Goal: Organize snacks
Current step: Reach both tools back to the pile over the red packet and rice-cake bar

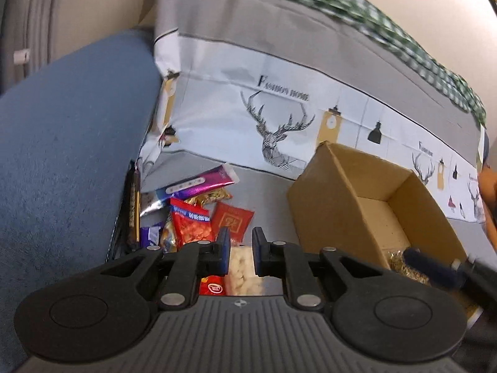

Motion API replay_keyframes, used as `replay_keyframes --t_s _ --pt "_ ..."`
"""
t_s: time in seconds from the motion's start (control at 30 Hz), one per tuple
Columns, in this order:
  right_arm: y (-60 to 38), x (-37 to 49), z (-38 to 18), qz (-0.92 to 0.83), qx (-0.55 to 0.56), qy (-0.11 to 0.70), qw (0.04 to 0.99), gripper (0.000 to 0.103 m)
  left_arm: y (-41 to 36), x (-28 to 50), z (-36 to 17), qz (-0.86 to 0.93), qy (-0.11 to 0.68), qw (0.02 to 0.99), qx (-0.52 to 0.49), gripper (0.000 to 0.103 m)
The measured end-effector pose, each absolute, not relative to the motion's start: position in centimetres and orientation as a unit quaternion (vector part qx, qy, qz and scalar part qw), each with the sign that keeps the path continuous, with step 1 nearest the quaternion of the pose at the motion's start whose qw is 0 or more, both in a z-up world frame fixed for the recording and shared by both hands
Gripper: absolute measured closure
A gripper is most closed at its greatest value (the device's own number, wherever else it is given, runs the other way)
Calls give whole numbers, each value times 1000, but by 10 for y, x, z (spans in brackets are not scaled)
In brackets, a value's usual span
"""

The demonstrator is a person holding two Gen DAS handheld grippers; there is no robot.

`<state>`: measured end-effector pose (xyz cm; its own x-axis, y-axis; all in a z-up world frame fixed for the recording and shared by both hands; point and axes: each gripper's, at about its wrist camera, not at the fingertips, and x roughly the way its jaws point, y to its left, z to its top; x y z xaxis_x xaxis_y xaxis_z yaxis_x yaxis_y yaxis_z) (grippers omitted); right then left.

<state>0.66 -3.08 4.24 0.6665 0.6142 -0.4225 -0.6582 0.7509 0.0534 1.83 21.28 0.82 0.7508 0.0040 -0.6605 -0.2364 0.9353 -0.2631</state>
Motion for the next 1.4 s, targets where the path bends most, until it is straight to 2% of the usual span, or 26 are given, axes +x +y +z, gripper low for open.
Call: replay_keyframes --t_s 0.27,0.33,0.4,0.47,0.6,0.83,1.23,1.37,1.4 --pt "33 -20 21 391 -129 217 885 62 245 29 -3 91 370 895 -233 87" --pt "44 -13 12 382 -138 242 881 56 253 33 -11 88 382 885 -251 87" --pt "52 -4 5 371 -135 269 878 55 257 34 -16 87 391 878 -261 87" --pt "55 0 -2 365 -128 287 876 46 257 38 -19 87 396 877 -258 87" --pt "66 16 -13 347 -119 312 876 37 255 44 -26 87 406 875 -248 86" --pt "80 35 -36 329 -127 354 866 34 247 64 -41 87 438 870 -209 71" --pt "84 54 -64 320 -109 422 841 35 248 78 -60 86 467 858 -195 70" --pt "86 54 -66 324 -111 421 840 44 247 80 -63 87 473 855 -192 70" --pt "86 54 -66 324 -112 422 839 51 246 81 -63 86 475 855 -189 71"
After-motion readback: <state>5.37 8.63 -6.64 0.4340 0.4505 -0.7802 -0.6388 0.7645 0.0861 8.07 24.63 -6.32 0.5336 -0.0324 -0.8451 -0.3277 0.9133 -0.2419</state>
